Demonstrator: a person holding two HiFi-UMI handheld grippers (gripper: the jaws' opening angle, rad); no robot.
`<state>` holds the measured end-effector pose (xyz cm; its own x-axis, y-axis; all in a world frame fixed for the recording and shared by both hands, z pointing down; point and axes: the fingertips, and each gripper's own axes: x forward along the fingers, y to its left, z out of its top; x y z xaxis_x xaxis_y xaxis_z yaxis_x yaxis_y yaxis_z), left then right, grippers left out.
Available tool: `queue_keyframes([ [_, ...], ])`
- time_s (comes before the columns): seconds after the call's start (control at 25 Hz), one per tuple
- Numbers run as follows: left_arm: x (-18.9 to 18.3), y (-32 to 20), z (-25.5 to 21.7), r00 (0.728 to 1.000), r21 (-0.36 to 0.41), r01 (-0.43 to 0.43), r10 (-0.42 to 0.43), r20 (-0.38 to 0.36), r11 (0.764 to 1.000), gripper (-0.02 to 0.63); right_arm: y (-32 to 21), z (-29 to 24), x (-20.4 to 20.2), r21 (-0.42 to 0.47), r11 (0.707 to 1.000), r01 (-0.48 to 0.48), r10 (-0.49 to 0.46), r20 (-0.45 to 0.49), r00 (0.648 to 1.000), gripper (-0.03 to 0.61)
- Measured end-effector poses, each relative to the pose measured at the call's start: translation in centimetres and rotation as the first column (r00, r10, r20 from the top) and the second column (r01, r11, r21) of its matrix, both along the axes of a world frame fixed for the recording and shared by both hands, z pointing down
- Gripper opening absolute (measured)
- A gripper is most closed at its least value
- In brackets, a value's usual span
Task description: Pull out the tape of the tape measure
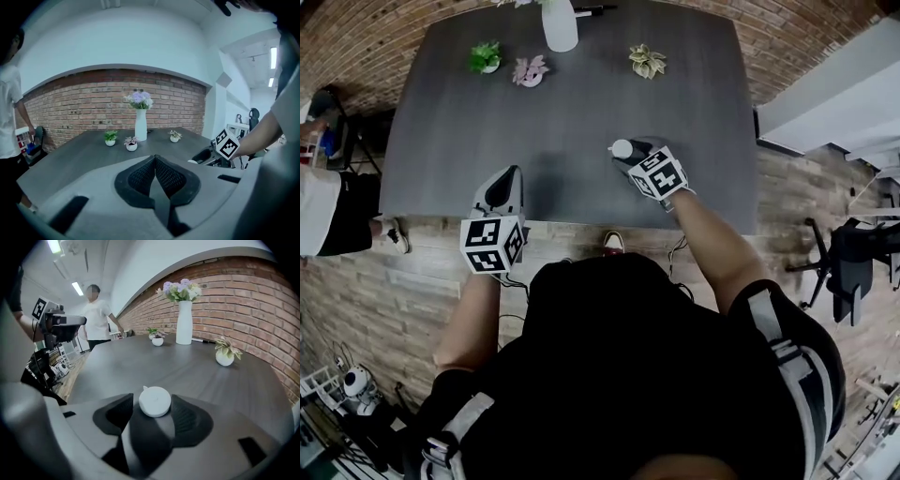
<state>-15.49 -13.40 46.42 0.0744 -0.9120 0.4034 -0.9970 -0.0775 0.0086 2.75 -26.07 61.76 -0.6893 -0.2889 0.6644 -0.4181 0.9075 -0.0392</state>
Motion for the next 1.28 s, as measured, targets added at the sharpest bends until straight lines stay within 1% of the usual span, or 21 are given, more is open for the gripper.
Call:
queue_keyframes([
  [0.16,-0.8,-1.1,0.1,1.0,-0.004,-0.012,0.012,0.009,1.0,0.011,-0.1,0.9,-0.5,-0.017,0.999,0.028,-0.029,-0.045,0.999,0.249],
  [0.2,-1.0,-1.5,-0.1,1.0,-0.001,-0.015,0.016,0.005,1.0,0.011,-0.2,0.9,-0.5,-0.019,1.0,0.024,-0.025,-0.05,0.998,0.242],
  [0.24,-1.1,-1.8,-0.2,1.0,0.003,-0.023,0.023,0.001,1.0,0.011,-0.3,0.9,-0.4,-0.019,1.0,0.017,-0.018,-0.056,0.998,0.213],
  [0.36,-1.1,-2.9,-0.3,0.997,0.012,-0.071,0.072,-0.005,0.997,0.011,-0.7,0.1,-0.1,-0.009,1.0,-0.024,0.024,-0.054,0.998,0.213],
  [0.44,-0.9,-3.6,-0.3,0.993,0.013,-0.114,0.114,-0.006,0.993,0.011,-0.8,-1.8,0.0,0.003,0.998,-0.063,0.063,-0.008,0.998,0.212],
  [0.52,-0.4,-4.8,-0.9,0.987,0.031,-0.16,0.16,-0.001,0.987,0.011,-0.8,-5.1,-0.3,0.035,0.996,-0.083,0.08,0.058,0.995,0.212],
  [0.6,0.9,-6.1,-2.2,0.973,0.068,-0.232,0.231,0.012,0.97,0.011,-0.6,-9.5,-0.9,0.082,0.993,-0.082,0.07,0.143,0.987,0.212],
  [0.64,1.9,-6.7,-3.1,0.958,0.093,-0.287,0.286,0.023,0.953,0.011,-0.2,-12.0,-1.2,0.107,0.991,-0.078,0.057,0.188,0.981,0.212],
  [0.68,3.3,-7.0,-4.0,0.935,0.12,-0.355,0.353,0.037,0.927,0.012,0.2,-14.4,-1.5,0.133,0.988,-0.072,0.04,0.228,0.973,0.212],
  [0.72,4.7,-7.2,-4.9,0.904,0.148,-0.427,0.424,0.053,0.892,0.014,0.7,-16.6,-1.9,0.161,0.985,-0.064,0.02,0.261,0.965,0.212],
  [0.76,6.2,-7.2,-5.9,0.87,0.177,-0.493,0.489,0.067,0.852,0.035,1.2,-18.6,-2.2,0.188,0.981,-0.056,0.0,0.285,0.958,0.212],
  [0.8,7.4,-7.1,-7.0,0.836,0.204,-0.547,0.543,0.08,0.812,0.108,1.7,-20.2,-2.5,0.213,0.976,-0.049,-0.018,0.301,0.953,0.212],
  [0.84,8.5,-7.0,-8.0,0.806,0.228,-0.588,0.584,0.092,0.776,0.138,2.2,-21.5,-2.7,0.236,0.971,-0.044,-0.032,0.31,0.95,0.212],
  [0.88,9.4,-6.9,-9.0,0.781,0.25,-0.62,0.615,0.106,0.744,0.138,2.6,-22.6,-2.8,0.257,0.966,-0.04,-0.044,0.314,0.948,0.212],
  [0.96,10.7,-6.8,-10.6,0.74,0.278,-0.667,0.658,0.141,0.691,0.138,3.4,-24.1,-3.1,0.295,0.955,-0.029,-0.067,0.312,0.948,0.212],
  [1.0,11.1,-6.7,-11.1,0.722,0.281,-0.687,0.674,0.159,0.67,0.138,3.8,-24.6,-3.3,0.31,0.951,-0.023,-0.078,0.308,0.948,0.212],
  [1.08,11.6,-6.6,-11.4,0.69,0.271,-0.721,0.698,0.193,0.638,0.138,4.6,-25.3,-3.6,0.329,0.944,-0.015,-0.091,0.303,0.949,0.212],
  [1.2,12.0,-6.2,-11.5,0.649,0.249,-0.76,0.727,0.226,0.601,0.131,5.3,-26.0,-3.9,0.344,0.939,-0.013,-0.098,0.303,0.948,0.212],
  [1.28,12.0,-6.0,-11.7,0.63,0.248,-0.775,0.741,0.231,0.581,0.113,5.7,-26.2,-4.0,0.358,0.934,-0.004,-0.107,0.289,0.952,0.212],
])
